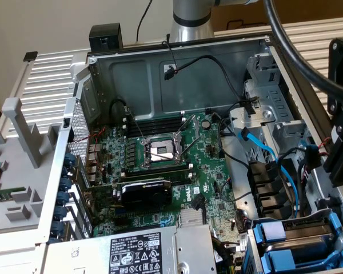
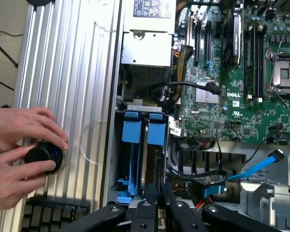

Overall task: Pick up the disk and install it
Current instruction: 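Insert the first disk wire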

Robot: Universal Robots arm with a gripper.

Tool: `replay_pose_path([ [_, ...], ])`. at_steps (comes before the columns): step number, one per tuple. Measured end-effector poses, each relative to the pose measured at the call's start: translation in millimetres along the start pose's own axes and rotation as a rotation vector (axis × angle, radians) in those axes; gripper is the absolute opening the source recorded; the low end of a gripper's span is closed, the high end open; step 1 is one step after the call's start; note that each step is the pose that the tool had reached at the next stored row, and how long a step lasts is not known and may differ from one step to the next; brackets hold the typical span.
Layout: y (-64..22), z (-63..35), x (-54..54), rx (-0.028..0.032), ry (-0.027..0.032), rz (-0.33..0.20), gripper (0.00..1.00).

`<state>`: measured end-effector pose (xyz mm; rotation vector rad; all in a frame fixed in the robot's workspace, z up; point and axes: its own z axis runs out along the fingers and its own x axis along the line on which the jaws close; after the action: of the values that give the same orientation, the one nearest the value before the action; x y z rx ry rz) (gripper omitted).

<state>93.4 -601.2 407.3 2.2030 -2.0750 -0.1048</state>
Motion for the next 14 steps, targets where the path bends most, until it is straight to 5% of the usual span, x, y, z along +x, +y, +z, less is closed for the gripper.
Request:
replay_pose_path([
  [14, -1.6, 5.4, -6.5, -0.0016, -0.0051, 0.045, 0.16],
])
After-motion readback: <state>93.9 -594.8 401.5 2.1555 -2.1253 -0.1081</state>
